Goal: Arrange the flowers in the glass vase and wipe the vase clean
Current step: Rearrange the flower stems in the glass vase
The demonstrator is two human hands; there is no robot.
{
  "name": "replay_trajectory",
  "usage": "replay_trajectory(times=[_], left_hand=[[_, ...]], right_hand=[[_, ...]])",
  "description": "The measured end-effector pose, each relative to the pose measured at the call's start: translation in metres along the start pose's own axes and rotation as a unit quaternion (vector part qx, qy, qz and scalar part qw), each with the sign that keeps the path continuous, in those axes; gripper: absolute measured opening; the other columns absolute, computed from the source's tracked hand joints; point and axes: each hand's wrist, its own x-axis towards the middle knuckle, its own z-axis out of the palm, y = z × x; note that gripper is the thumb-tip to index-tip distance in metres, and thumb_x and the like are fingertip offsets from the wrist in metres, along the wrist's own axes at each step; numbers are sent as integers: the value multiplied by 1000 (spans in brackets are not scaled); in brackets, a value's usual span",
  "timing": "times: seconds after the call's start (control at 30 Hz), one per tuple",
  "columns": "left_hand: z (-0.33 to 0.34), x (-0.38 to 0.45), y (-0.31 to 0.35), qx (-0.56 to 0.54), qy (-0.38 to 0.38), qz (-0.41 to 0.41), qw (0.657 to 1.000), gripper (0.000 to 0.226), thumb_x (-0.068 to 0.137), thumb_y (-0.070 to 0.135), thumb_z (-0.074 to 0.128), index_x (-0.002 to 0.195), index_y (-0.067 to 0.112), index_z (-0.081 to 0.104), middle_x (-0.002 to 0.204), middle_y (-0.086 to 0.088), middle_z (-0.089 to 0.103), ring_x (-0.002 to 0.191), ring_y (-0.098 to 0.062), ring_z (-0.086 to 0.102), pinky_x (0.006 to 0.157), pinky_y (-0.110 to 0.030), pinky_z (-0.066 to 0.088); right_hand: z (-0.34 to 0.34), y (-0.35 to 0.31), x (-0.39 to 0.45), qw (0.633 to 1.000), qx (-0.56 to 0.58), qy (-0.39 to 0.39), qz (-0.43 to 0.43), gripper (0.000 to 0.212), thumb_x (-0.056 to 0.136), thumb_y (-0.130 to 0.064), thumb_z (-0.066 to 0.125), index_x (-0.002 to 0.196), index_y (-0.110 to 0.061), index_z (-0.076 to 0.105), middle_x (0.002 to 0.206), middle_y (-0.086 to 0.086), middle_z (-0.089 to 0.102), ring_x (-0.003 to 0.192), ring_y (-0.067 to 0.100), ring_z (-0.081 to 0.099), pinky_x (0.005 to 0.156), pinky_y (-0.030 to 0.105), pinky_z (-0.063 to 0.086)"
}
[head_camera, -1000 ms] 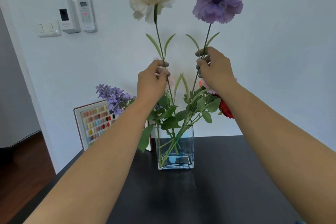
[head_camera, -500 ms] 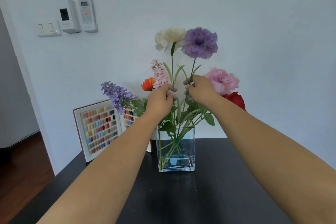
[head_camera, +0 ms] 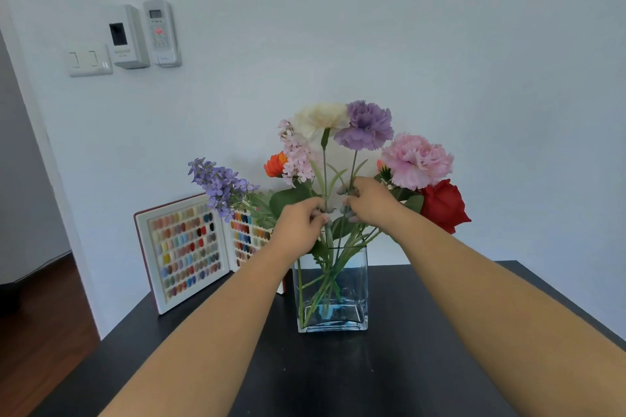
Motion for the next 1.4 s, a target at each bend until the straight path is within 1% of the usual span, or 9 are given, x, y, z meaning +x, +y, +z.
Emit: replay_trajectory(times=[0.1,0.23,0.4,0.7,0.87,1.0,1.17,1.23,1.4], left_hand=[[5,-4,-7,8,-4,-1,1000,12,95,13,59,101,18,68,82,1,73,81,-19,67,60,-7,41],[6,-4,-11,21,1,4,1000,17,95,14,60,108,14,70,89,-3,73,86,-20,66,69,-18,45],[4,-4,-15,45,30,31,998,22,95,14,60,114,10,70,85,-7,74,85,-25,64,73,-21,40],[8,-3,-8,-16,21,11,1000,21,98,22,57,88,12,73,66,-5,61,58,-11,46,60,-27,35],[5,0,-10,-56,-20,-29,998,22,98,28,58,108,19,75,106,-8,74,93,-15,62,77,-24,44],[5,3,-9,-66,-52,-47,995,25,96,30,60,111,16,74,110,-1,69,105,-16,60,86,-25,40],[4,2,-6,-76,-72,-60,993,18,94,30,64,95,18,78,79,-7,71,73,-5,57,71,-19,41],[3,2,-4,-72,-72,-57,993,24,93,30,66,72,24,75,55,-5,52,54,-5,40,56,-18,34],[3,4,-5,-56,-43,-54,996,26,91,31,69,72,13,74,58,-2,49,54,-11,37,47,-17,30]], right_hand=[[4,5,-3,1000,-5,-15,-1,23,96,3,43,112,-3,58,88,15,60,65,18,57,60,26,54],[9,7,-5,999,5,-32,10,24,96,6,41,115,2,55,78,13,58,59,17,53,50,20,49],[13,11,-3,999,-49,-11,-10,21,95,1,47,114,0,56,102,24,64,79,27,62,79,41,58],[9,8,-7,992,-91,55,-62,34,89,-12,61,123,-13,54,99,15,67,85,28,67,81,41,56],[-3,-3,-7,979,-178,52,-90,29,94,-22,53,116,-8,64,104,12,68,88,26,60,74,32,49],[-3,-6,-9,981,-172,42,-78,21,94,-20,53,89,-3,64,78,9,61,77,28,56,63,30,45],[-1,-10,-11,985,-159,36,-58,23,93,-18,54,80,0,61,68,9,48,68,23,47,59,27,36],[0,-11,-10,988,-142,30,-51,22,93,-16,55,85,3,62,68,9,49,69,23,47,57,27,34],[2,-8,-14,996,-83,9,-44,27,92,-6,52,115,2,63,86,7,57,79,19,50,67,25,38]])
